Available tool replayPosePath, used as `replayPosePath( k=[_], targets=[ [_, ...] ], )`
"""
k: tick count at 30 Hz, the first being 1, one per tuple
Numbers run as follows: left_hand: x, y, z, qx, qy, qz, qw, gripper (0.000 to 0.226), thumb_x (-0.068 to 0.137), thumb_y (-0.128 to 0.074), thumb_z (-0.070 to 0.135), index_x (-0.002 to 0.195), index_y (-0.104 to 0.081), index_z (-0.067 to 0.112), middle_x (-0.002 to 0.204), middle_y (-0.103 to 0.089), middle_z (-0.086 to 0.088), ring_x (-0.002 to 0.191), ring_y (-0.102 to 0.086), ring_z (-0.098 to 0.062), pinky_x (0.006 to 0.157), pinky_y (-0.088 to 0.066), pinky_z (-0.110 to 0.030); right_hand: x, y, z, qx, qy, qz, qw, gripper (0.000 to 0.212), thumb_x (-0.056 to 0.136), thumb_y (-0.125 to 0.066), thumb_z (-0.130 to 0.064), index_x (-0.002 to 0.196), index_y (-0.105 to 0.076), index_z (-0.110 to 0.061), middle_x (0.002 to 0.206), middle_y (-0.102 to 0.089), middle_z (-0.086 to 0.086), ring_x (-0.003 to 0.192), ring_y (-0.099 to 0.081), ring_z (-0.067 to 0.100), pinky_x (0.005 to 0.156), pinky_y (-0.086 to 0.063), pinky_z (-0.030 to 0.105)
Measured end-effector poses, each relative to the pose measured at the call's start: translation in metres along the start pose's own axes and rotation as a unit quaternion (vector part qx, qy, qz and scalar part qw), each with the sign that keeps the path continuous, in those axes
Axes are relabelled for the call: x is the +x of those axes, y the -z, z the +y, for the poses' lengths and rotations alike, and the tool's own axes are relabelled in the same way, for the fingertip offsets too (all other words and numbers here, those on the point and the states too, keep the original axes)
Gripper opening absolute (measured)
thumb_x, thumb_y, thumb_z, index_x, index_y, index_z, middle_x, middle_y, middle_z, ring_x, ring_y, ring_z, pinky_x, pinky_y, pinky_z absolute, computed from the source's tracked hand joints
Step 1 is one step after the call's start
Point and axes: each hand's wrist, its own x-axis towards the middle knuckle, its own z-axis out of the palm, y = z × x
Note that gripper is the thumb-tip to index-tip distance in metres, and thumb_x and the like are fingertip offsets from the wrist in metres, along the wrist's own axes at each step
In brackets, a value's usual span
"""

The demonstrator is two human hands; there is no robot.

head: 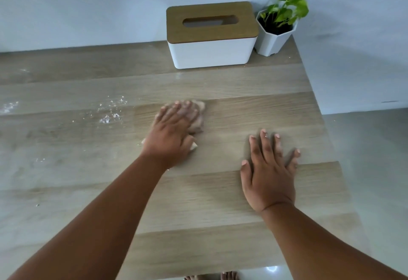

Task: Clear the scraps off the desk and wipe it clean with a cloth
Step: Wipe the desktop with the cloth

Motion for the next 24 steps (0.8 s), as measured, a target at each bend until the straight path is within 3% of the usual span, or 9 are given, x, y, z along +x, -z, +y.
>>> replayPosePath(
  k=[3,7,18,24],
  targets=[
    [0.031,0.003,-0.019,0.013,0.158,0.032,0.987,0.074,0.091,-0.029,0.045,0.162,-0.028,0.025,0.172,-0.02,0.001,0.159,-0.012,-0.022,0.13,-0.004,-0.043,0.0,0.001,0.0,0.002,0.0,-0.005,1.0,0.069,0.099,-0.017,-0.049,0.164,-0.014,-0.026,0.173,0.0,-0.002,0.159,0.008,0.026,0.12,0.0,0.07],
    [0.083,0.005,-0.018,0.017,0.199,0.027,0.98,0.071,0.091,-0.025,0.049,0.161,-0.027,0.033,0.172,-0.018,0.007,0.159,-0.01,-0.025,0.128,-0.002,-0.048,0.001,0.001,0.0,0.004,-0.001,-0.007,1.0,0.069,0.099,-0.017,-0.049,0.164,-0.014,-0.027,0.173,0.0,-0.002,0.159,0.008,0.026,0.12,0.001,0.069],
    [0.064,-0.003,0.023,0.048,0.138,0.013,0.989,0.069,0.093,-0.034,0.048,0.159,-0.033,0.028,0.168,-0.028,0.0,0.156,-0.018,-0.028,0.127,-0.006,-0.052,0.0,-0.001,-0.001,0.0,-0.003,0.002,1.0,0.069,0.099,-0.021,-0.049,0.163,-0.019,-0.025,0.173,-0.006,0.0,0.159,0.003,0.027,0.12,-0.002,0.07],
    [0.02,-0.017,0.045,0.043,-0.075,-0.04,0.995,0.076,0.084,-0.032,0.051,0.157,-0.041,0.032,0.167,-0.032,0.008,0.157,-0.022,-0.021,0.127,-0.011,-0.049,0.0,0.0,-0.001,-0.001,-0.003,0.011,1.0,0.067,0.098,-0.024,-0.048,0.162,-0.024,-0.025,0.172,-0.009,0.0,0.159,-0.001,0.027,0.12,-0.005,0.071]
  ],
)
